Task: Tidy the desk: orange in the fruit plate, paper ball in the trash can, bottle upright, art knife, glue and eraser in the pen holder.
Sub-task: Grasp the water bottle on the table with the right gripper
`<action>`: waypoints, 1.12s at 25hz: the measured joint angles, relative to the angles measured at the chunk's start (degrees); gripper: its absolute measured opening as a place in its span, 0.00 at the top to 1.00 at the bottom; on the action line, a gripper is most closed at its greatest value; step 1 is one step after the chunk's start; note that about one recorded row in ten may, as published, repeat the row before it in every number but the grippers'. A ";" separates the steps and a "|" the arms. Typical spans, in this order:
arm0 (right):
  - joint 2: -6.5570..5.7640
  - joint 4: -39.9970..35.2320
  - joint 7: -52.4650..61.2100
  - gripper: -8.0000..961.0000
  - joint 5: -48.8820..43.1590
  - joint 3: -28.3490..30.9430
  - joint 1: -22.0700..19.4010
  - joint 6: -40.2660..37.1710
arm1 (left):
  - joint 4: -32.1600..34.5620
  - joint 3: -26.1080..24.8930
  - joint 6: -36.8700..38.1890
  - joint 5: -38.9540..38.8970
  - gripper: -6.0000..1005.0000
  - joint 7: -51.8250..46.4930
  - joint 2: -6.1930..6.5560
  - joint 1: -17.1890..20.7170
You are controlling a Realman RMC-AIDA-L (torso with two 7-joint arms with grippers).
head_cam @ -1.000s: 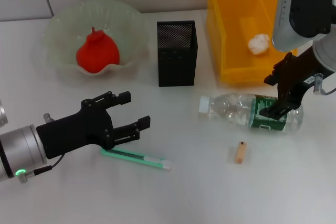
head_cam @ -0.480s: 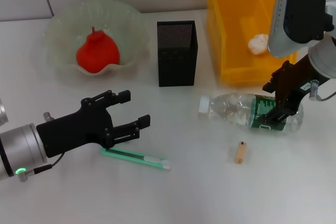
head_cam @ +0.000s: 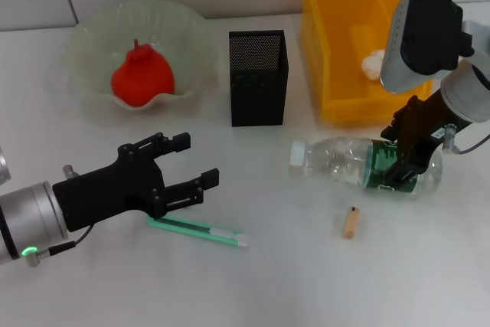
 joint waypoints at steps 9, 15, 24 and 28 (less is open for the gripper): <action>0.01 1.71 0.44 0.19 -0.06 -1.43 -0.18 2.16 | 0.00 0.00 0.09 0.00 0.20 0.00 0.00 0.04; 0.12 3.31 0.52 0.19 -0.08 -1.60 -0.39 2.87 | 0.00 0.00 0.12 0.00 0.20 0.00 0.00 -0.04; 0.19 5.89 1.48 0.19 0.02 -2.04 -0.51 5.22 | 0.00 0.00 0.21 -0.01 0.20 -0.09 0.00 -0.25; 0.19 7.21 1.79 0.19 -0.04 -2.22 -0.48 6.39 | 0.00 0.00 0.22 -0.04 0.20 -0.09 0.00 -0.27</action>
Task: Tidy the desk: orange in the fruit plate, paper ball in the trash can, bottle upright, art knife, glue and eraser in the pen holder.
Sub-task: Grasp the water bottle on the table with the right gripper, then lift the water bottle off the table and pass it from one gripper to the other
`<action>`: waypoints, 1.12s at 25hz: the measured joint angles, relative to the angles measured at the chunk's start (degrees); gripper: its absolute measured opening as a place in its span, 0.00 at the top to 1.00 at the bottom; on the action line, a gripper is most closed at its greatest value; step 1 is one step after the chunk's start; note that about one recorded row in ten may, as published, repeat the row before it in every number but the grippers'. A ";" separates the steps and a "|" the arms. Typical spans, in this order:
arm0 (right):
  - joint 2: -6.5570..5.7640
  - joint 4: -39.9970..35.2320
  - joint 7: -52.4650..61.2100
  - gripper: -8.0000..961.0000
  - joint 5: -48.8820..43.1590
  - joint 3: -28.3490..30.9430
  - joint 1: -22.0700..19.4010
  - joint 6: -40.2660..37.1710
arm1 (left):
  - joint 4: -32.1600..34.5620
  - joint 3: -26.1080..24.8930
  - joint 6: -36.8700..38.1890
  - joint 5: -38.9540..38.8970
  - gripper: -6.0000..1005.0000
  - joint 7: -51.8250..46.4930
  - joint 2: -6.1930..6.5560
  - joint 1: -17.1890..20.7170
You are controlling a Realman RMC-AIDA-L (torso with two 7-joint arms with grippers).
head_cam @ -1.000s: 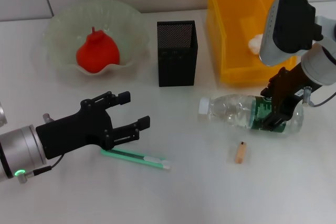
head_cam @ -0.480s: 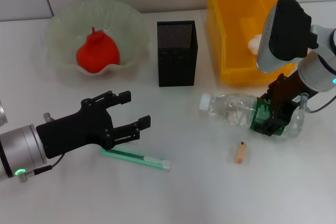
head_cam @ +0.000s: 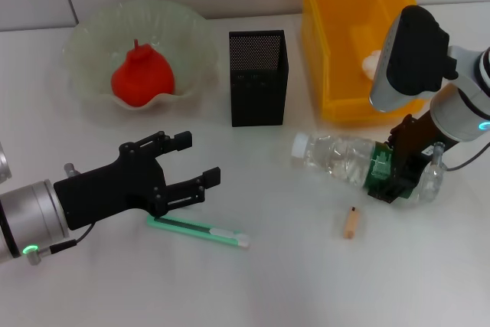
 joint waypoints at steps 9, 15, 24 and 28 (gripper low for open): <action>-0.02 1.84 0.05 0.19 0.15 -0.09 0.22 1.34 | 0.00 0.00 0.00 -0.36 0.20 0.00 0.00 -0.01; 0.00 0.66 0.06 0.19 0.26 -1.91 -0.59 2.24 | 0.00 0.00 0.00 -0.49 0.20 0.00 0.00 -0.01; -0.06 -1.67 -1.78 0.19 1.40 -2.65 -2.00 1.80 | 0.00 0.00 -0.01 -0.59 0.20 0.00 0.00 0.12; -0.14 -2.95 -2.98 0.19 2.50 -2.33 -3.02 1.19 | 0.05 0.00 -0.01 -0.70 0.20 0.00 0.00 0.04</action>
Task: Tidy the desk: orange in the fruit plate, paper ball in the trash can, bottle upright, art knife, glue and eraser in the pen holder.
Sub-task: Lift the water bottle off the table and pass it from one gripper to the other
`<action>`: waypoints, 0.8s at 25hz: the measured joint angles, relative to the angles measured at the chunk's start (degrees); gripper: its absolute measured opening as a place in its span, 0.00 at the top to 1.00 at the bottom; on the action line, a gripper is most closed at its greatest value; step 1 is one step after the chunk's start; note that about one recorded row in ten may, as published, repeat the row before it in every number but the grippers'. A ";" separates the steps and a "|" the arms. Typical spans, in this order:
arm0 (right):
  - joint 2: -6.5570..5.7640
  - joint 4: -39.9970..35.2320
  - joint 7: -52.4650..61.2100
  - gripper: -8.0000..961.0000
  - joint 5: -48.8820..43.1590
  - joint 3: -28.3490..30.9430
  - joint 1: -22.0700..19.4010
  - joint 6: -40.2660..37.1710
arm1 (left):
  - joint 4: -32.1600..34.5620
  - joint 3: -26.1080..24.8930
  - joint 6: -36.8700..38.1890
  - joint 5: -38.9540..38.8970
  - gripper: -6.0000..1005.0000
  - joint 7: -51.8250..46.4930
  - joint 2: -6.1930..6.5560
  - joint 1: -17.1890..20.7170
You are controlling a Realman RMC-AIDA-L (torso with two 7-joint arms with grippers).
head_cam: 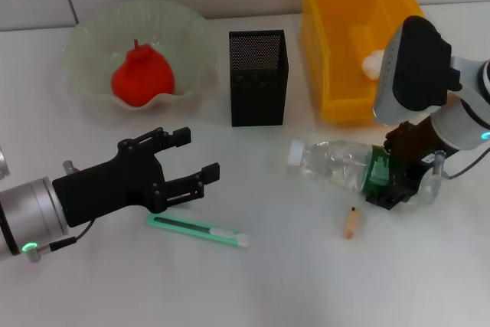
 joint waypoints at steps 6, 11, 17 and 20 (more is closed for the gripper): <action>-0.18 -1.93 -2.51 0.19 3.57 4.10 -1.28 -2.58 | 0.27 0.08 0.00 -0.86 0.20 0.21 0.00 -0.31; -0.23 -5.86 -3.87 0.19 6.01 8.75 -2.46 -5.17 | 0.24 0.09 0.09 -2.69 0.20 0.41 0.00 -0.26; -0.21 -9.34 -5.31 0.20 9.31 11.88 -3.99 -8.05 | 0.09 0.01 1.83 -6.06 0.20 0.37 0.00 0.23; -0.25 -10.17 -6.37 0.20 11.93 14.40 -4.32 -10.30 | 0.07 0.00 3.82 -7.58 0.20 0.42 0.00 0.56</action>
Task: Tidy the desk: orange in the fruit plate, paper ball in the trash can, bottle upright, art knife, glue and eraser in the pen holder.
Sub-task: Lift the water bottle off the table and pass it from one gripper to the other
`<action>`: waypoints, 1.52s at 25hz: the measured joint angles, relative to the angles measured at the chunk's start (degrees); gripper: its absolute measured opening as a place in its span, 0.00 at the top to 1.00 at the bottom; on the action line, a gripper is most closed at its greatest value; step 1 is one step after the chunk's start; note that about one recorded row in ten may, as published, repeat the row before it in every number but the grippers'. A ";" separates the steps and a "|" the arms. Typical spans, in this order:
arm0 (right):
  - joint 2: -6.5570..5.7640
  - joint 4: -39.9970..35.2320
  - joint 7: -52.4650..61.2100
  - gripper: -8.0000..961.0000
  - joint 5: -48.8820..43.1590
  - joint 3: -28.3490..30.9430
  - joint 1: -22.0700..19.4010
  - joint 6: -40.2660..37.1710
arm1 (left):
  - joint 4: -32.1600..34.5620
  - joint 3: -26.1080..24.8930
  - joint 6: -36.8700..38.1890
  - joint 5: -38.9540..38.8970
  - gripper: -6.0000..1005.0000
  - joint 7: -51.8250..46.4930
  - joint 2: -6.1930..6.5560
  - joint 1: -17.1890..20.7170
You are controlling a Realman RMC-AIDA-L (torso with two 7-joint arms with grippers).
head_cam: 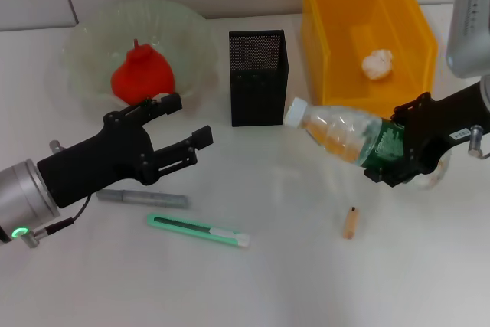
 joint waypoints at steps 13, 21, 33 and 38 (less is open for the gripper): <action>-0.05 4.65 -13.28 0.20 23.88 17.32 -4.06 -5.01 | -6.00 0.00 4.91 -10.57 0.20 0.20 -0.07 0.18; -0.11 18.27 -22.29 0.20 37.00 20.03 -5.84 -6.43 | -9.72 0.50 13.72 -17.02 0.21 -5.55 -0.36 -1.65; 0.13 30.91 -29.32 0.20 39.70 19.70 -3.17 -9.56 | -9.81 4.10 15.16 -16.64 0.21 -6.11 -0.36 -4.12; 0.13 33.50 -31.04 0.20 39.80 18.91 -2.21 -9.67 | -10.31 5.03 18.09 -16.80 0.21 -6.30 -0.43 -5.40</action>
